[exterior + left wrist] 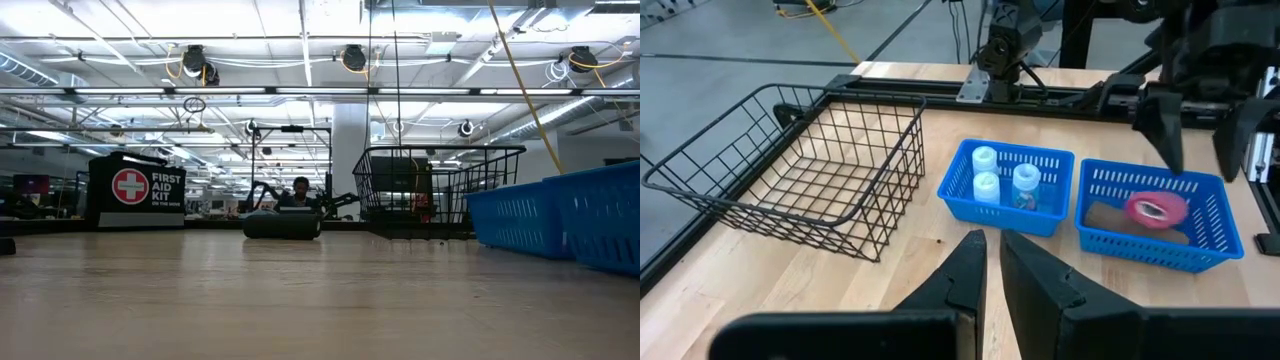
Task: Pick & Place Medicine items
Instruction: Put the black bandage into the bottom blue basket
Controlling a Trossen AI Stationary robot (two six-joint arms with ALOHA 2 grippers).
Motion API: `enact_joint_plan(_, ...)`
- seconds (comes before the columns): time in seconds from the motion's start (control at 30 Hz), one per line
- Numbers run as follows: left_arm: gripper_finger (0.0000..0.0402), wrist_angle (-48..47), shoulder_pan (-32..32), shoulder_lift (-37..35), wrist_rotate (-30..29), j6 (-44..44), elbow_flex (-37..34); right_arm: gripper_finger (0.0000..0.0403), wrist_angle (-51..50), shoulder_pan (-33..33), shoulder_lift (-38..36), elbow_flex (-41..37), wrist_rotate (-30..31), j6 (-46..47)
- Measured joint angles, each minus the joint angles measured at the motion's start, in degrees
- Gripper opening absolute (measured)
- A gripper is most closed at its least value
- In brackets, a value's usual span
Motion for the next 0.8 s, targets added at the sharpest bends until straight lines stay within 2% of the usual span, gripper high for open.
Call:
enact_joint_plan(0.13,0.0044,0.02,0.0,0.0,0.0,-0.02,0.0,0.0183,-0.06,-3.87,-4.74,0.78,-8.26,-6.63)
enact_joint_plan(0.27,0.0044,0.02,0.0,0.0,0.0,-0.02,0.0,0.0179,-3.61,-8.62,-6.65,4.79,-18.5,-15.47)
enact_joint_plan(0.33,0.0045,0.02,0.0,0.0,0.0,-0.23,0.0,0.0175,-10.54,-11.04,-6.97,7.67,-23.84,-16.12)
enact_joint_plan(0.43,0.0045,-0.02,0.0,0.0,0.02,-0.87,0.0,0.0168,-26.66,-14.28,-6.94,12.02,-29.62,-12.68)
enact_joint_plan(0.5,0.0045,-0.31,0.0,0.0,0.02,-1.02,0.0,0.0163,-34.53,-16.25,-6.94,13.7,-30.56,-9.83)
enact_joint_plan(0.57,0.0045,-1.2,0.0,0.0,0.02,-2.36,0.0,0.0159,-38.15,-17.96,-6.96,14.36,-30.44,-7.41)
enact_joint_plan(0.8,0.0045,-11.81,2.63,0.0,0.15,-13.29,0.0,0.015,-34.45,-20.36,-8.05,14.51,-30.18,-7.03)
